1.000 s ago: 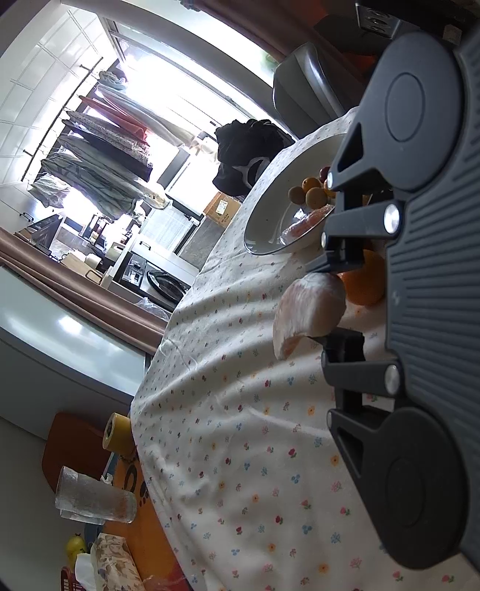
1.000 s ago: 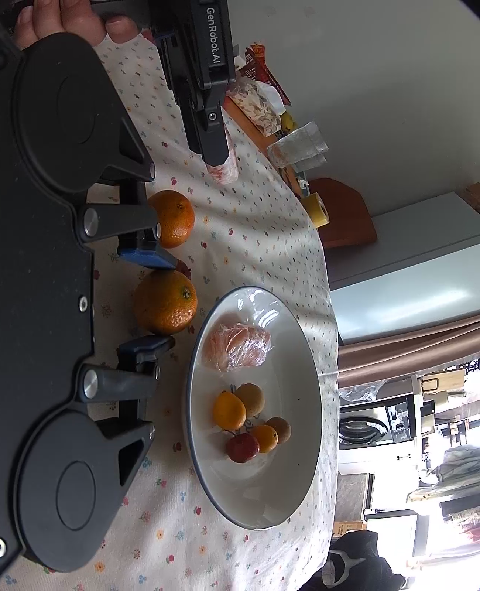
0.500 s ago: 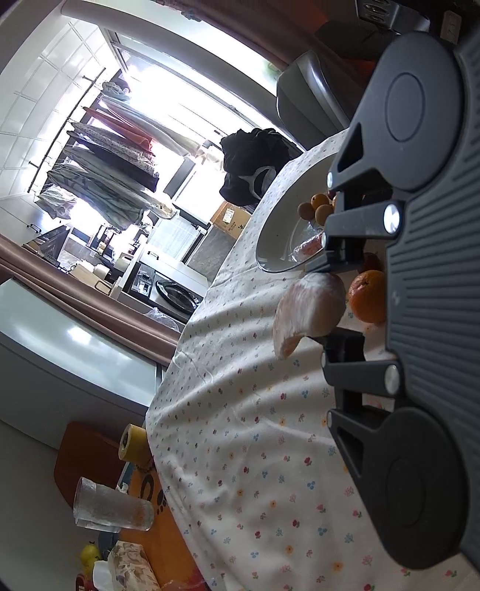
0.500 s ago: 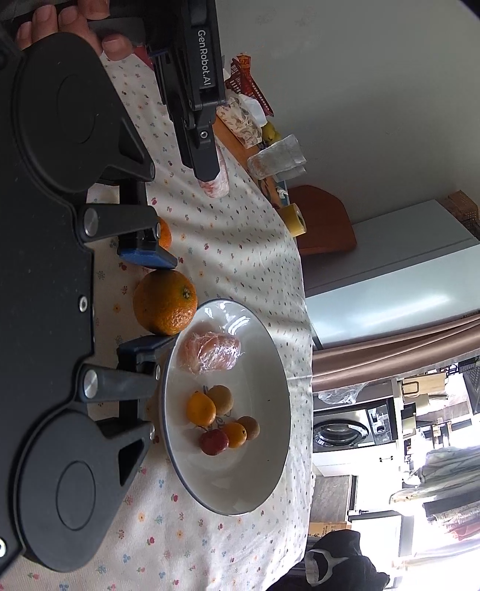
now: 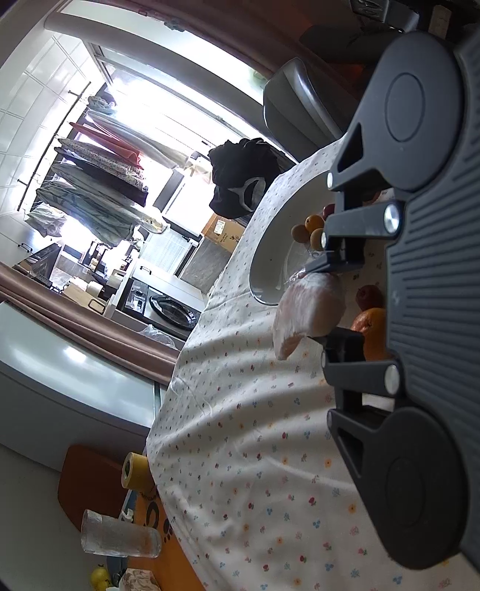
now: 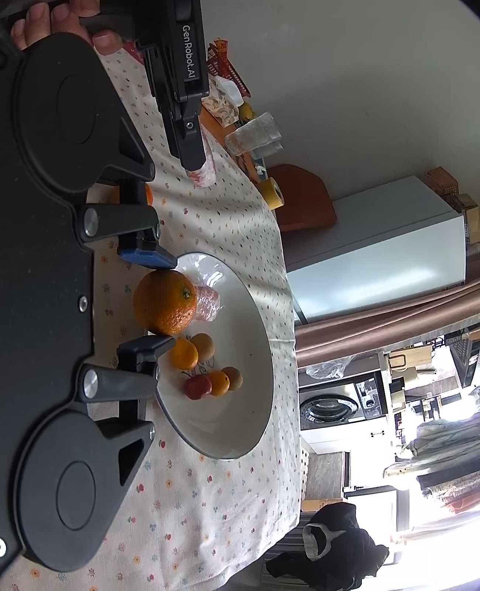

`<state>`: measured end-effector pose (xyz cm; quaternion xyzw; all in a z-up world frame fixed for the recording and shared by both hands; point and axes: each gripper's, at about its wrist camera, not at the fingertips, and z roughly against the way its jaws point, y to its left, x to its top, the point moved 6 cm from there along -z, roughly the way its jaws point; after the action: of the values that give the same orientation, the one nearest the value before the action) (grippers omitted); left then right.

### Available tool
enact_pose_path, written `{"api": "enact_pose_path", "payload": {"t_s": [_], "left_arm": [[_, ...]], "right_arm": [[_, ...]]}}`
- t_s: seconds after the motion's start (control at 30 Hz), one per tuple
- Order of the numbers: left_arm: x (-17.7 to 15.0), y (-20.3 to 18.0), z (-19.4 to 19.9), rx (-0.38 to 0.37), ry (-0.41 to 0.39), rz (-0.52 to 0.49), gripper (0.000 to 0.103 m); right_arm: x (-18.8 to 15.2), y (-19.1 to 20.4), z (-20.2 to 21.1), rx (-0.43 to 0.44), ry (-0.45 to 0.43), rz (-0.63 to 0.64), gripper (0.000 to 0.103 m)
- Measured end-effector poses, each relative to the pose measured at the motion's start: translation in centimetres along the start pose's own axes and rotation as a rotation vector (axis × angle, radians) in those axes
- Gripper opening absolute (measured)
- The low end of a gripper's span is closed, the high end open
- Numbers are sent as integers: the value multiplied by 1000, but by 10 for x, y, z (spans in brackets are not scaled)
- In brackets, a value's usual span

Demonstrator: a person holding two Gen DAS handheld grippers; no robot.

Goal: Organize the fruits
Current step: 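Carry the wrapped fruit and orange in both tools over the white bowl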

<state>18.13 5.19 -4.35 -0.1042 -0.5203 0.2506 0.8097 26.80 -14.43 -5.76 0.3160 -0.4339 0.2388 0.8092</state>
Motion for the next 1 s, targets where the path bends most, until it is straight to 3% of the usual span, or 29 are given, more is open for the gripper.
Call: {"api": "enact_pose_path", "payload": {"t_s": [0.8, 1.0], "left_arm": [[-4, -61, -61, -59, 56, -110, 27], [-6, -65, -76, -68, 73, -115, 27]], "right_arm": [[16, -57, -13, -83, -30, -52, 37], [15, -58, -16, -85, -53, -52, 57]]}}
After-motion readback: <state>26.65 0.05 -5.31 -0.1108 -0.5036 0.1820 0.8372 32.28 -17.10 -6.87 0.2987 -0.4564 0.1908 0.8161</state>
